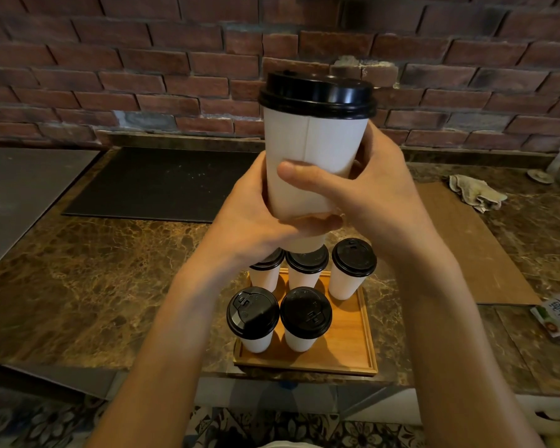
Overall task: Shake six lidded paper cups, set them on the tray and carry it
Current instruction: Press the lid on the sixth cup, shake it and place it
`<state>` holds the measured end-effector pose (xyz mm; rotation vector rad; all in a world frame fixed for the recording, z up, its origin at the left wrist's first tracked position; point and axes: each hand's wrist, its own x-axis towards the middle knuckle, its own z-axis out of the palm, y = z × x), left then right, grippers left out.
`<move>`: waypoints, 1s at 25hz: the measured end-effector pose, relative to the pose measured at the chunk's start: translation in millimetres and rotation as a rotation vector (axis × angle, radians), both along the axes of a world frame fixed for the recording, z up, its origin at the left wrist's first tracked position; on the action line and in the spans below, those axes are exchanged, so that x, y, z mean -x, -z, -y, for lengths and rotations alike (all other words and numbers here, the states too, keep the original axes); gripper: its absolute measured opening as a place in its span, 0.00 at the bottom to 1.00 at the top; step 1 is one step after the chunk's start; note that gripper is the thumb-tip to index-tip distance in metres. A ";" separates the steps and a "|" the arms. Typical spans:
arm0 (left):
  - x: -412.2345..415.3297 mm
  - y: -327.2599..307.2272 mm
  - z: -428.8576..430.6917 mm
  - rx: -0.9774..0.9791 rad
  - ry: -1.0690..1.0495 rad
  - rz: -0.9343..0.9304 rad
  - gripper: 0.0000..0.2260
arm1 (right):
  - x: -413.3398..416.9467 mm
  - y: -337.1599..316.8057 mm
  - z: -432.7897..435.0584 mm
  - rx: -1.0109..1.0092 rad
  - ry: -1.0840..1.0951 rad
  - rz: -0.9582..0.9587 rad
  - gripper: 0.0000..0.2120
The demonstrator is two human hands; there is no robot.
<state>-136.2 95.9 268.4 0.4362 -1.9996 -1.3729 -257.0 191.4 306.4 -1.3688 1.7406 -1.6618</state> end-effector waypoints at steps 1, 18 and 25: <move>-1.3 -1.0 0.3 -0.013 0.023 -0.003 0.30 | 1.4 -0.2 -0.2 0.001 -0.024 0.001 0.33; -9.4 3.3 0.5 -0.128 0.130 -0.020 0.31 | 2.7 -5.5 -4.7 -0.055 -0.175 -0.008 0.30; 0.0 4.8 -9.0 -0.051 -0.066 -0.087 0.33 | -15.0 -2.3 -1.0 -0.048 0.089 -0.035 0.34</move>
